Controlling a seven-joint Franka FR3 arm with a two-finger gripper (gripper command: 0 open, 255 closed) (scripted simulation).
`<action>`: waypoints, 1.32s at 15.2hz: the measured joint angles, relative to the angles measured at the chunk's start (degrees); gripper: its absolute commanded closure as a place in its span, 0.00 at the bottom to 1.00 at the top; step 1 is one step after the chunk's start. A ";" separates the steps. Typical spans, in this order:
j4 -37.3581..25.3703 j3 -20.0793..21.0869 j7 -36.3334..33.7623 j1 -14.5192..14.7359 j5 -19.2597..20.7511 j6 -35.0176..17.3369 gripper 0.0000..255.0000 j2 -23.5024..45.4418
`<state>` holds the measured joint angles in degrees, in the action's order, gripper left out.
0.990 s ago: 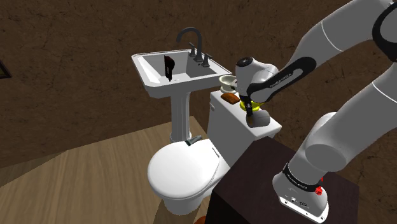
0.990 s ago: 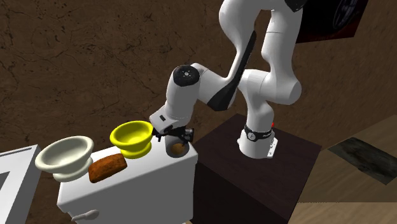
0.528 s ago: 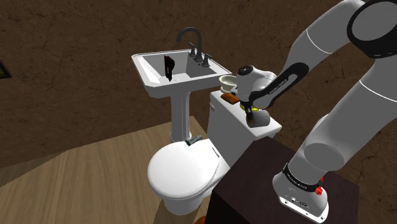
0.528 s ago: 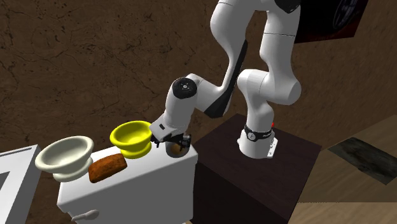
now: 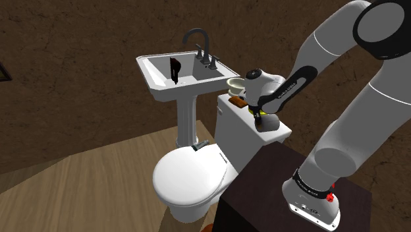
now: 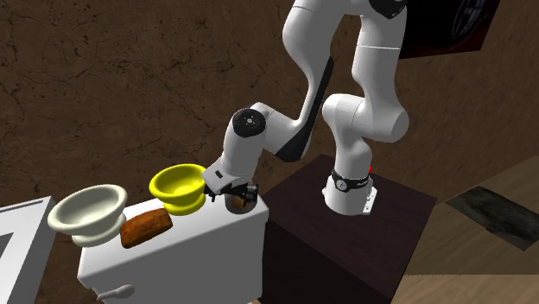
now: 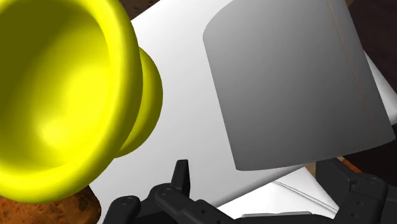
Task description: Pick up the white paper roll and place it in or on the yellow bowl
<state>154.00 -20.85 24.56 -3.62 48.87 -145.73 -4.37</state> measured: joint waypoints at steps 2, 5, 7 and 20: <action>0.00 0.00 0.00 0.00 0.00 0.00 1.00 0.00; 0.01 0.00 0.00 0.00 0.00 0.01 1.00 -0.01; 0.01 0.00 0.01 0.00 0.00 0.02 1.00 0.00; -0.25 0.61 4.93 0.84 -4.04 6.97 1.00 -7.24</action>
<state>153.75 -20.24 29.49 -2.78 44.83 -138.76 -11.61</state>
